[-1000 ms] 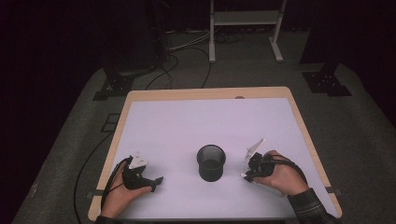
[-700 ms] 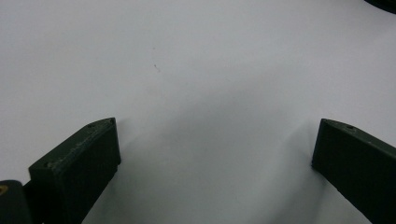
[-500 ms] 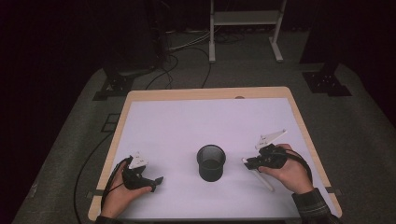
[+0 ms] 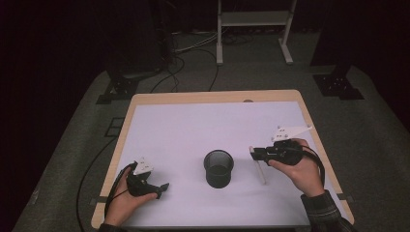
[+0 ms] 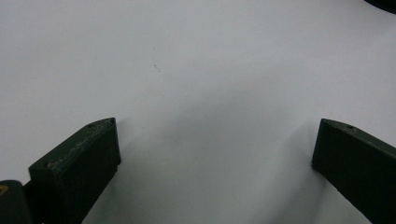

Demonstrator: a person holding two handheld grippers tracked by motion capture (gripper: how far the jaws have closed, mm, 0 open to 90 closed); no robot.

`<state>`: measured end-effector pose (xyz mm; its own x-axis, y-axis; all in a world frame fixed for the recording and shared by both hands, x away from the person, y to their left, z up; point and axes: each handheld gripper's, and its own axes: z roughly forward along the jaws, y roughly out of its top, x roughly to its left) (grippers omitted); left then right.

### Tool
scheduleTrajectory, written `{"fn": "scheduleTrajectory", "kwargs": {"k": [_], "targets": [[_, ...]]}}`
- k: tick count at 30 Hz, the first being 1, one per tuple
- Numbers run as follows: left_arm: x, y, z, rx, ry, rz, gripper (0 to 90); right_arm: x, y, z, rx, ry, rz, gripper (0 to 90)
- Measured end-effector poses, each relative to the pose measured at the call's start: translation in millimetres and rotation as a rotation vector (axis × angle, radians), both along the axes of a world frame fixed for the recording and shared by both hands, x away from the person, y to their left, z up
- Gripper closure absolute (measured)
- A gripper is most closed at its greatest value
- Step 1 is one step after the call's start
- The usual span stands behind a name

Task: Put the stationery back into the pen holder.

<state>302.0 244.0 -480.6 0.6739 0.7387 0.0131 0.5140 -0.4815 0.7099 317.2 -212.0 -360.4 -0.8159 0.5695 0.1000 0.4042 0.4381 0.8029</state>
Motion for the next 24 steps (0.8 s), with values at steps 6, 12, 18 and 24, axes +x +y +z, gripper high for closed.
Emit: {"fn": "scheduleTrajectory", "kwargs": {"k": [6,12,18,24], "targets": [[0.0,0.1,0.1,0.001,0.001,0.000,0.1,3.6,8.7,19.0,0.064,-0.035,0.018,78.0],[-0.1,-0.1,-0.1,-0.004,0.000,0.001,0.2,9.1,22.2,34.6,0.101,-0.072,0.036,78.0],[-0.1,0.0,0.0,-0.004,0.001,0.001,0.1,11.0,39.9,49.5,0.105,-0.106,0.067,77.9],[-0.1,-0.1,-0.1,-0.004,0.001,0.001,0.1,12.9,55.4,63.7,0.112,-0.128,0.092,77.9]]}}
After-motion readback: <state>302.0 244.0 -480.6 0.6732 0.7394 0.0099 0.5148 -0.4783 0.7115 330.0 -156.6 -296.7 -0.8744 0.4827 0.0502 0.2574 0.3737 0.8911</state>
